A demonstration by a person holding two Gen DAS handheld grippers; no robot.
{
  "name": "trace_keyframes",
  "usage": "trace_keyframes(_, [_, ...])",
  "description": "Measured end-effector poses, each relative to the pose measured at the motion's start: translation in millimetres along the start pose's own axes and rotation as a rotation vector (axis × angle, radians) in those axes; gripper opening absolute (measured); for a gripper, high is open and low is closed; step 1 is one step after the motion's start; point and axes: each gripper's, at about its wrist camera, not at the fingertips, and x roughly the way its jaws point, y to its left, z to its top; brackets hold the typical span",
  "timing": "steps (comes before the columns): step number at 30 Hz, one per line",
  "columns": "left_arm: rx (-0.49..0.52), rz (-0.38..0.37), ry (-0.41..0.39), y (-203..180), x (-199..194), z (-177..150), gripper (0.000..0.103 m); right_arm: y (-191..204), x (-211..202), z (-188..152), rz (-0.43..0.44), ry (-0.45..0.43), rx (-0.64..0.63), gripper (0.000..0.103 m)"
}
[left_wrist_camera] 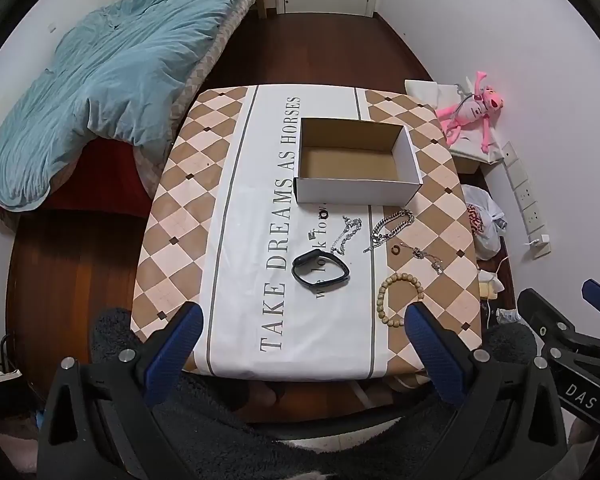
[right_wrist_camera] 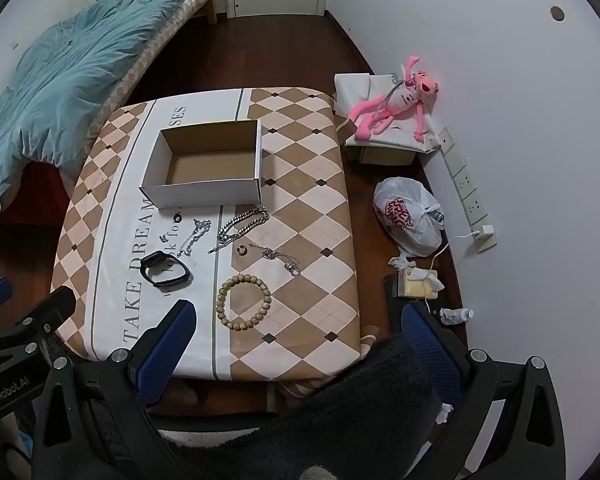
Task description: Organize jewelry
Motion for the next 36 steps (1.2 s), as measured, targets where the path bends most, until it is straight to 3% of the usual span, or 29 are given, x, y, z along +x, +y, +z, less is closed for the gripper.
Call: trace_keyframes(36, [0.0, 0.0, -0.027, 2.6, -12.9, 8.7, 0.103, 2.1, -10.5, 2.3, -0.006, -0.008, 0.005, 0.103])
